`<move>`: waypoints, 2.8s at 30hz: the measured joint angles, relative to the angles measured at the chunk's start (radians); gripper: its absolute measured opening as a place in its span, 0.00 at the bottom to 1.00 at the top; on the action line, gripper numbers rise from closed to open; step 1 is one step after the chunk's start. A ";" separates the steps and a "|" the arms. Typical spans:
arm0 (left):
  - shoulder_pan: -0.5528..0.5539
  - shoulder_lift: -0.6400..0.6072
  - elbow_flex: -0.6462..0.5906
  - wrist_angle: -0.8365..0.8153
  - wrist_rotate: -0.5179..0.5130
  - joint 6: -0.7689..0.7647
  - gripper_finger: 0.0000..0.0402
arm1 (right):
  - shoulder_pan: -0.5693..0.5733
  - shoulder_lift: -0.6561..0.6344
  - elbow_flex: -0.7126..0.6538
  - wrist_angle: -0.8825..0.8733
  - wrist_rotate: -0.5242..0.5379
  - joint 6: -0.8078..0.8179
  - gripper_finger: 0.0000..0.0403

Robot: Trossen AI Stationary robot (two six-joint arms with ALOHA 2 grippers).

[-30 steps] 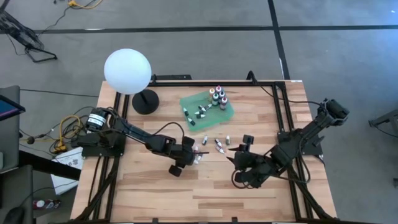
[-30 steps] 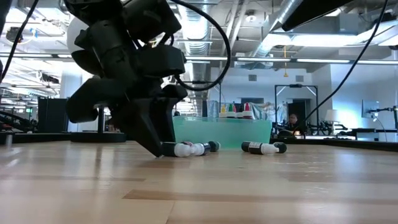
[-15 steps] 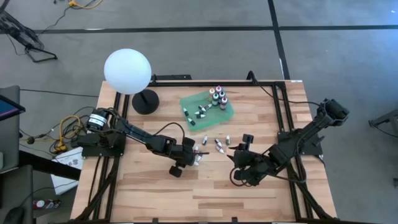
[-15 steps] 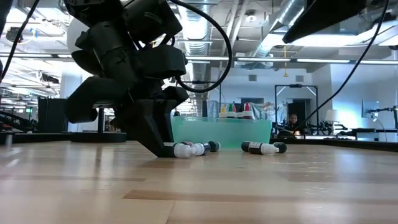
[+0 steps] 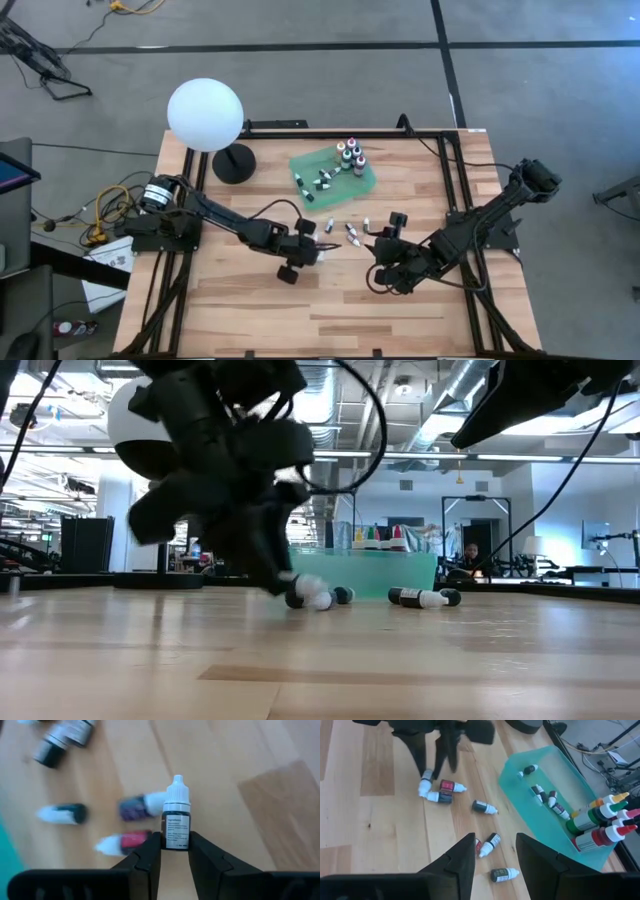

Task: Pick & Place food coloring
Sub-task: Put the black food coloring bottle into the green bin, then put the brown food coloring bottle into the green bin

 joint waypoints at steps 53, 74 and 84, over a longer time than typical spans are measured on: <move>0.309 -0.013 0.231 -0.332 -0.474 0.062 0.41 | -0.032 0.046 0.002 0.008 -0.003 0.002 0.33; -0.039 -0.509 -0.079 -0.220 -0.316 -0.207 0.40 | -0.079 0.049 0.000 0.001 -0.006 0.069 0.33; -0.222 -0.593 -0.330 -0.049 -0.396 -0.413 0.40 | -0.107 0.049 0.000 0.011 -0.006 0.152 0.33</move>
